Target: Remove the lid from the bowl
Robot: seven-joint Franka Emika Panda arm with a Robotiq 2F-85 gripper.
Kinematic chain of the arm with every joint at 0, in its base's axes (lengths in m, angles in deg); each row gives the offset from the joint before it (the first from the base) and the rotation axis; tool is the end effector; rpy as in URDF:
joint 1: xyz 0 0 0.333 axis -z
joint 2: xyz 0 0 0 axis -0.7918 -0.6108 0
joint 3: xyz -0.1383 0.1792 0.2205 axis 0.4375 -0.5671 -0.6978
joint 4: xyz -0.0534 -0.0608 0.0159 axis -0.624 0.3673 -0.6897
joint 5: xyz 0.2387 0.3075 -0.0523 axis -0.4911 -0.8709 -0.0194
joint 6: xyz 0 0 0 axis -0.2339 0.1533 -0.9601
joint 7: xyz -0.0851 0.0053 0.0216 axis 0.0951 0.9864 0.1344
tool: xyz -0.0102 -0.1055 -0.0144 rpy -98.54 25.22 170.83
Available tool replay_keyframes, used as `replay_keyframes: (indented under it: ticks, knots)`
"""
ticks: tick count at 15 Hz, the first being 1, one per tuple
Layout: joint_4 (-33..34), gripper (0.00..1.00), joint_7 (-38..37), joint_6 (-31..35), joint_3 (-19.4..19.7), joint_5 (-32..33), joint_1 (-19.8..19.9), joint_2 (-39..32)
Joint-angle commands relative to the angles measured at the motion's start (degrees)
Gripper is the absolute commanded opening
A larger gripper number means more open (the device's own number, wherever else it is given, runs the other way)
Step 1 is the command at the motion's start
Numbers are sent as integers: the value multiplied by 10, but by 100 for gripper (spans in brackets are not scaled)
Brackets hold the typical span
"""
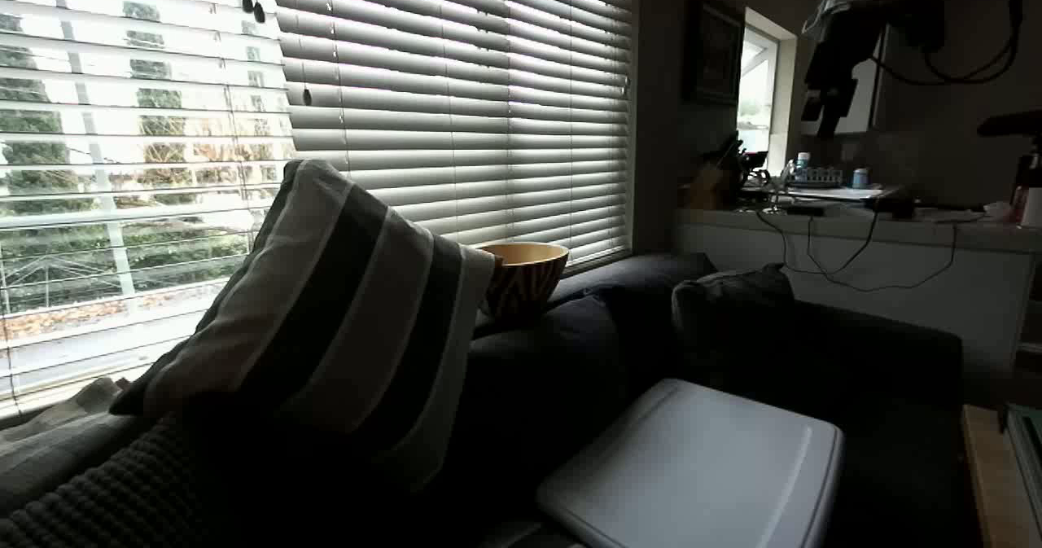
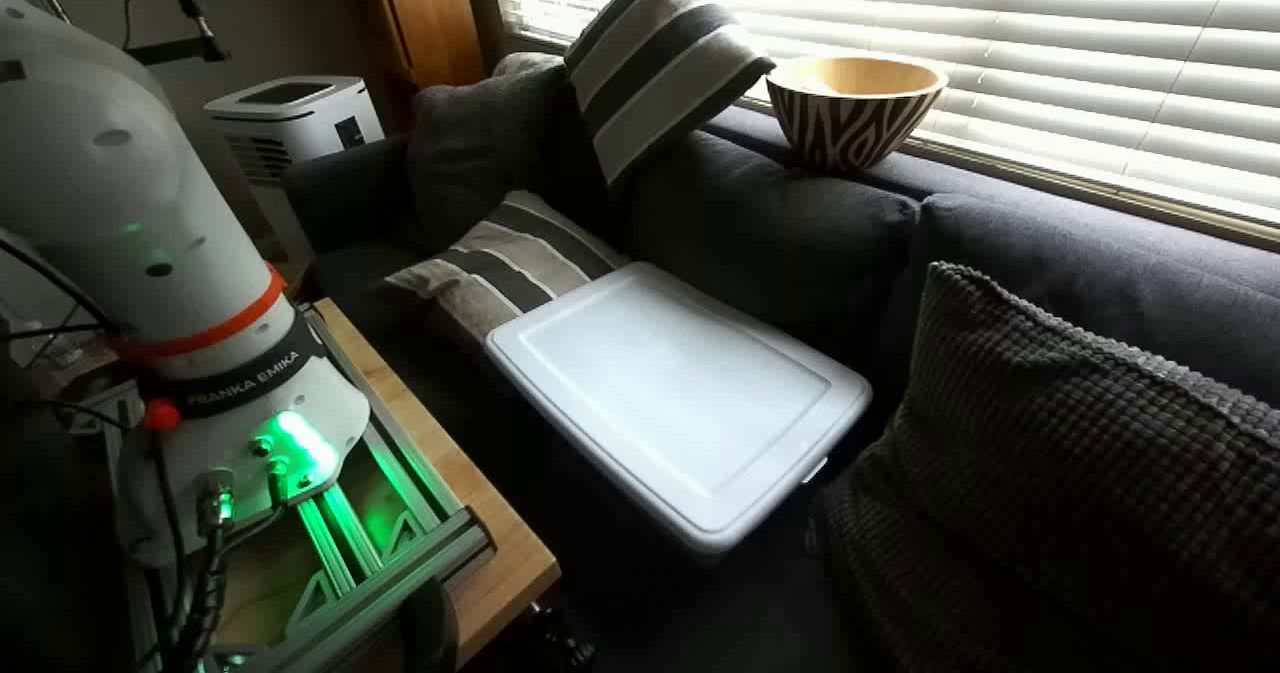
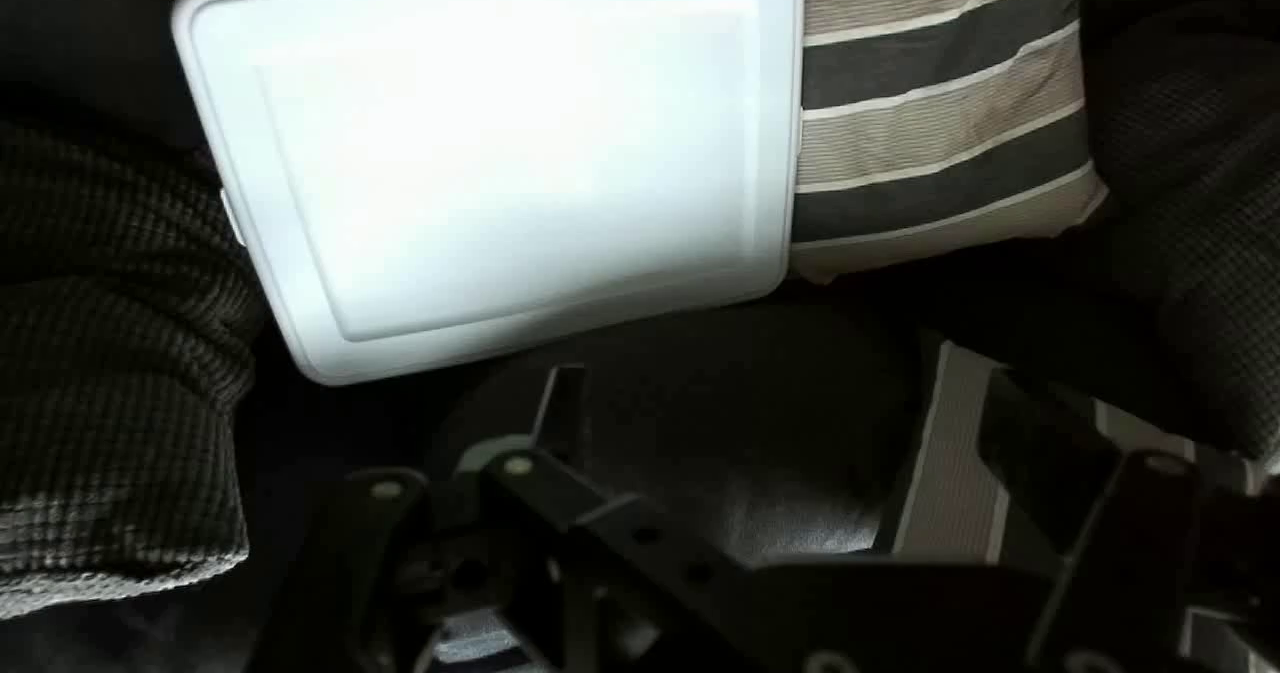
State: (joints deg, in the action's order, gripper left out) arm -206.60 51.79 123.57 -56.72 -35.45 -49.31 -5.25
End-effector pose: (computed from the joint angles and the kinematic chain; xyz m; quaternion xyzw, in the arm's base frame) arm 0.3233 -0.1394 0.5797 -0.9876 0.0491 -0.0718 0.1304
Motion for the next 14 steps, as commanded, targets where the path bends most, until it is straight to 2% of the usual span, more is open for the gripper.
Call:
replay_keyframes:
  ticks: [1, 6, 7, 11, 14]
  knots:
    - [1, 100, 8, -2, -11, -8, 15, -4]
    - [2, 100, 8, -2, -10, -8, 15, -4]
    - [-2, 100, 46, 18, 15, -24, 5, -12]
    - [-46, 100, 148, 157, 67, -64, -7, -51]
    - [-97, 100, 228, 255, 95, -86, -19, -107]
